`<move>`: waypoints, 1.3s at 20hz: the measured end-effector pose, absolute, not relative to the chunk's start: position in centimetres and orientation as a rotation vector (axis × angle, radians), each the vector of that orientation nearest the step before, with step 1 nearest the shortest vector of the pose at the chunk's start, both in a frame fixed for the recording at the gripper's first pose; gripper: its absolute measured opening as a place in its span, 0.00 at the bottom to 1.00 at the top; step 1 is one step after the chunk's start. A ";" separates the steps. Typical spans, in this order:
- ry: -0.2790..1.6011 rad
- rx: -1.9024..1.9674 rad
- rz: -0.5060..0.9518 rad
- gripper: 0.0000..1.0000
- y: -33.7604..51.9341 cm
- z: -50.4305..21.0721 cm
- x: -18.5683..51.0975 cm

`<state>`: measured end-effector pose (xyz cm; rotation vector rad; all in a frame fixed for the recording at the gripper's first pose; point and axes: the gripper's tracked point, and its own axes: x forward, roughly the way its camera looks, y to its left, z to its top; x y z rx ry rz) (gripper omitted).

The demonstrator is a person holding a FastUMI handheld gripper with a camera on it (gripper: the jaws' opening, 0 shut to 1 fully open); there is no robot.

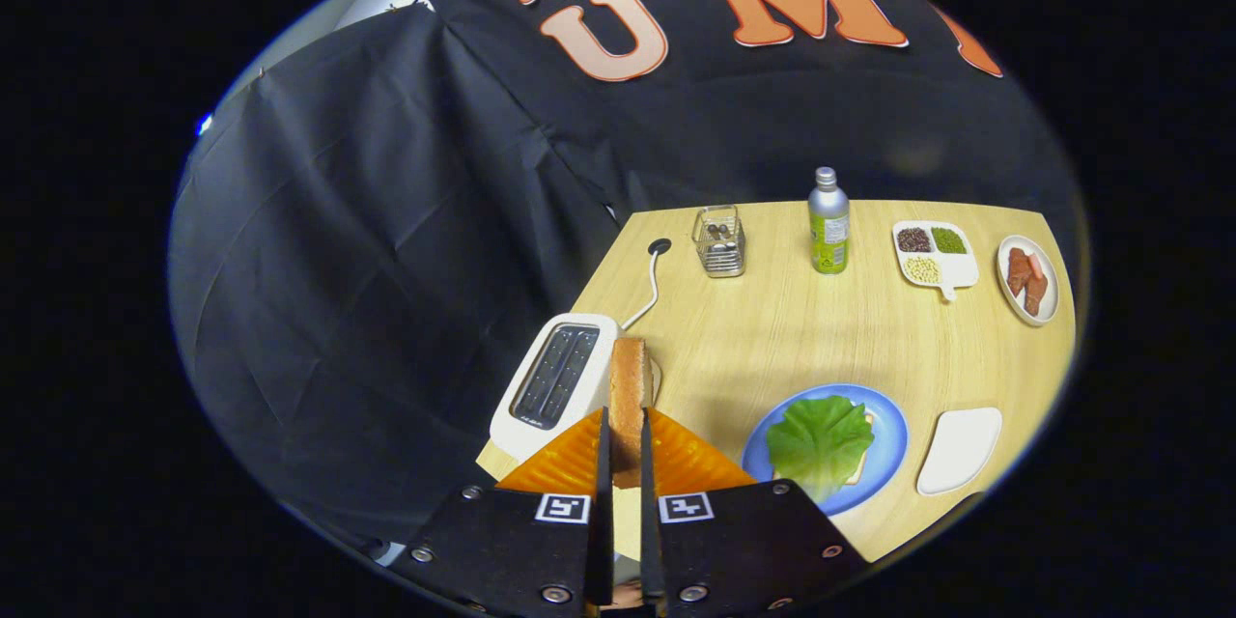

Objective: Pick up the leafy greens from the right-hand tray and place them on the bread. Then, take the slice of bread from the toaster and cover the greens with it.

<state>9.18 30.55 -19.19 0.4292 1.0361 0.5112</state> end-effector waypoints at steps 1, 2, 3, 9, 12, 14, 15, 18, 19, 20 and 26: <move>1.039 0.439 0.510 0.12 29.9 -19.7 9.0; 1.042 0.449 0.511 0.12 29.3 -20.1 8.9; 1.040 0.461 0.509 0.12 28.7 -20.5 8.8; 1.025 0.514 0.504 0.12 25.8 -23.3 7.9; 1.030 0.543 0.493 0.12 24.3 -24.8 7.8; 1.028 0.566 0.486 0.11 23.5 -25.8 7.9; 1.032 0.577 0.482 0.12 23.2 -26.4 7.8; 1.044 0.608 0.461 0.11 22.2 -28.4 7.7; 1.053 0.628 0.453 0.12 21.9 -29.1 7.7; 1.053 0.655 0.445 0.12 21.8 -29.5 7.7; 1.067 0.701 0.394 0.12 19.8 -33.5 7.4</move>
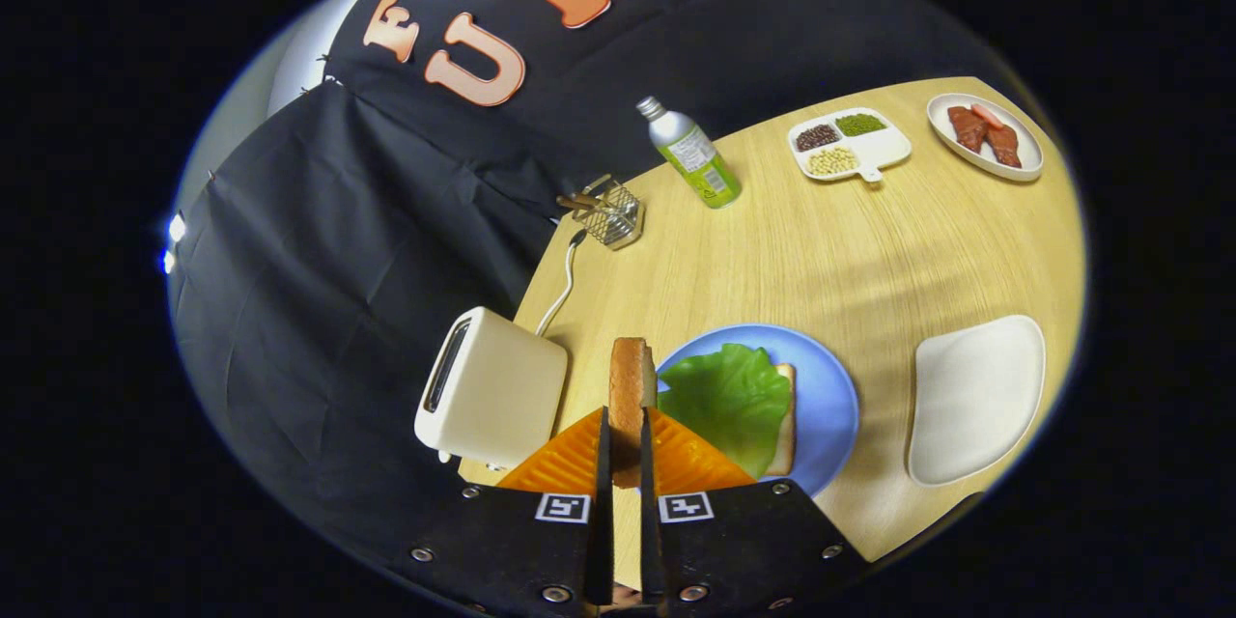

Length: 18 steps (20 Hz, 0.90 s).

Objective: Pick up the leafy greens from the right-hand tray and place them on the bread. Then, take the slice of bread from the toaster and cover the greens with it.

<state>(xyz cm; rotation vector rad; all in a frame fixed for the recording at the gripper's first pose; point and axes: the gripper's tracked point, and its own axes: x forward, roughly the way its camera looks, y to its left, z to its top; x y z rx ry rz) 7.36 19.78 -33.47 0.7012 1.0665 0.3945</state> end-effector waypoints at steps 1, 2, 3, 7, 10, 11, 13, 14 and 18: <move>1.068 0.703 0.383 0.11 19.5 -34.4 7.5; 1.072 0.720 0.385 0.12 19.3 -34.9 7.4; 1.075 0.747 0.387 0.12 19.3 -35.4 7.4; 1.076 0.757 0.366 0.11 18.2 -37.8 6.8; 1.075 0.751 0.356 0.12 17.8 -38.6 6.5; 1.070 0.741 0.351 0.12 17.7 -38.6 6.4; 1.072 0.706 0.337 0.12 17.6 -39.3 6.0; 1.071 0.685 0.329 0.12 17.5 -39.6 5.9; 1.071 0.636 0.302 0.13 17.4 -40.8 5.8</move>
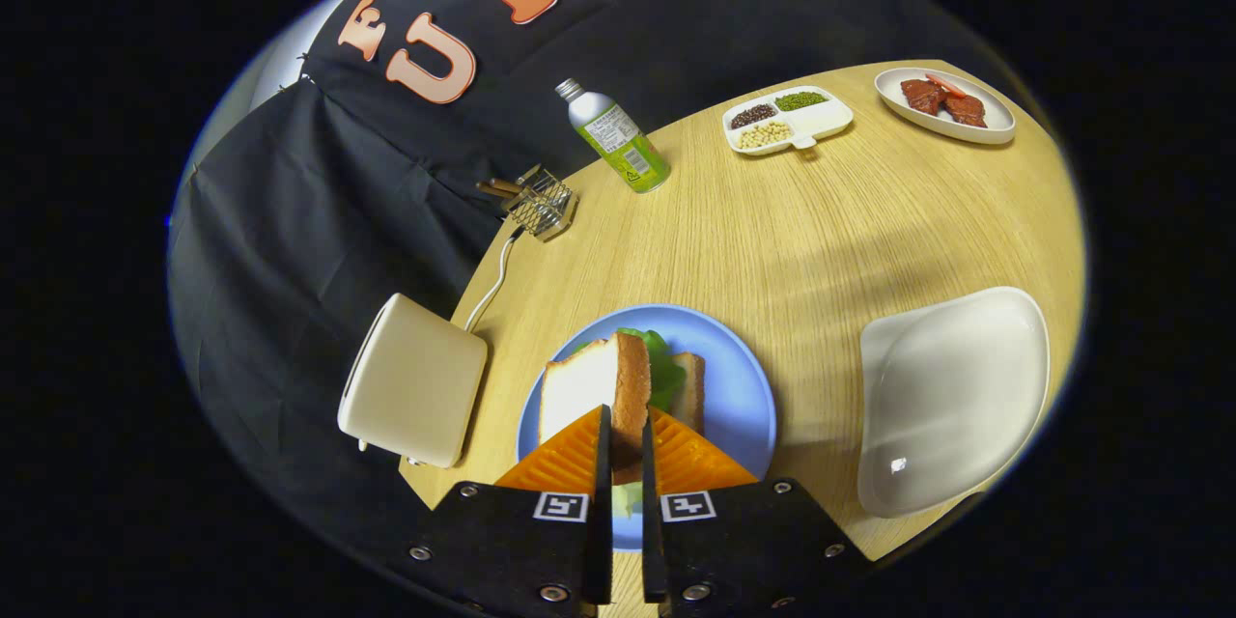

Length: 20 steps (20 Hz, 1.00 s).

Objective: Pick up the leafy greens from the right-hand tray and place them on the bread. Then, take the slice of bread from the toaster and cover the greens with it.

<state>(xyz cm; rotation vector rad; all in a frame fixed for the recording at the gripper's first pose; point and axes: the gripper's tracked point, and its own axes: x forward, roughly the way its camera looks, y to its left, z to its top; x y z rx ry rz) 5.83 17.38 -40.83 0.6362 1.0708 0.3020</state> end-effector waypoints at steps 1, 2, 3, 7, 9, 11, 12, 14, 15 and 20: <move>1.076 0.631 0.291 0.13 17.2 -41.2 5.8; 1.089 0.633 0.276 0.17 17.0 -41.5 5.6; 1.093 0.642 0.269 0.19 16.9 -41.4 5.6; 1.091 0.581 0.234 0.30 16.1 -41.9 5.5; 1.066 0.542 0.223 0.42 15.6 -41.4 5.6; 1.018 0.523 0.213 0.56 15.1 -40.3 6.1; 0.983 0.509 0.204 0.62 14.7 -39.3 6.5; 0.898 0.466 0.185 0.65 13.5 -37.3 7.3; 0.854 0.444 0.178 0.68 12.9 -36.2 7.7; 0.627 0.372 0.138 0.83 9.8 -29.8 10.1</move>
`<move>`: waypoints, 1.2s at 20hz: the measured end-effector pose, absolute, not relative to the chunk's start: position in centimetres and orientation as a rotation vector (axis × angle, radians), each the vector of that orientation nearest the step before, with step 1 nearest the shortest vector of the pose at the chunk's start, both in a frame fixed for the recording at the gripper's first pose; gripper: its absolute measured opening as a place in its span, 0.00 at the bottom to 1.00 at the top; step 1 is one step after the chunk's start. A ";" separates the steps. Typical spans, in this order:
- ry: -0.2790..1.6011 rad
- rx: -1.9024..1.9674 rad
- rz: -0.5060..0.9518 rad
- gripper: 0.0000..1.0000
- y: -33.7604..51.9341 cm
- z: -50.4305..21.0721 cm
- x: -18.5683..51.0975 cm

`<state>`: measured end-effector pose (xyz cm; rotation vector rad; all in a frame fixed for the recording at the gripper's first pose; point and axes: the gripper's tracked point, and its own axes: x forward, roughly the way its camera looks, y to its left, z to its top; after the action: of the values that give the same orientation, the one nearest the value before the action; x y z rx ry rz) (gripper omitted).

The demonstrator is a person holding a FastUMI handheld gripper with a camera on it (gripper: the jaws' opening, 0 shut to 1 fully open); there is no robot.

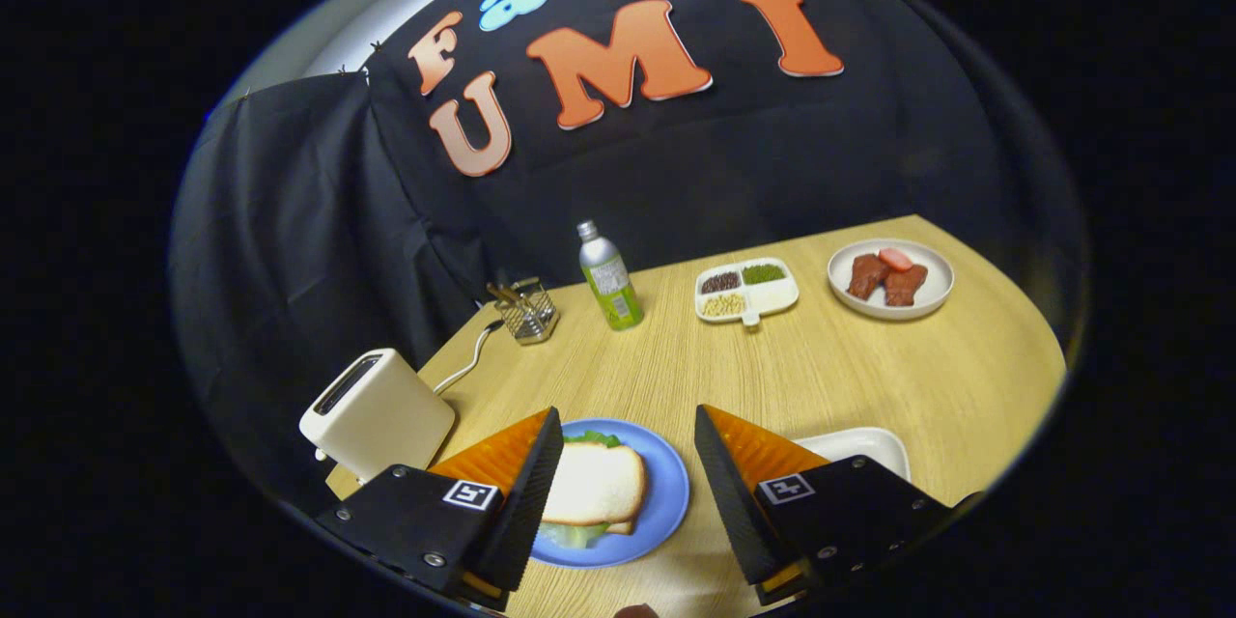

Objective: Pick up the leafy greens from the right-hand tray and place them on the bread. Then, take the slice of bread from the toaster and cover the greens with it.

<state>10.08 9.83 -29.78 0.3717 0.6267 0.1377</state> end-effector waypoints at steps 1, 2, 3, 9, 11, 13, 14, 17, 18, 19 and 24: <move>0.590 0.362 0.129 0.84 9.3 -28.4 10.1; 0.554 0.354 0.123 0.86 8.7 -26.8 10.2; 0.518 0.343 0.117 0.87 8.3 -25.3 10.1; 0.348 0.171 0.068 0.93 5.8 -17.2 8.5; 0.290 0.132 0.048 0.95 5.1 -14.5 7.9; 0.240 0.075 0.018 0.97 4.2 -12.0 7.1; 0.221 0.060 0.006 0.97 4.2 -10.9 6.5; 0.165 0.010 0.000 0.97 4.4 -7.7 4.9; 0.147 -0.010 0.002 0.97 4.7 -6.9 4.3; 0.129 -0.029 0.002 0.97 5.0 -6.1 3.8; 0.071 -0.060 -0.025 0.98 5.6 -3.2 0.6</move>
<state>0.64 5.56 -3.16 -0.0598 0.0715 -0.0252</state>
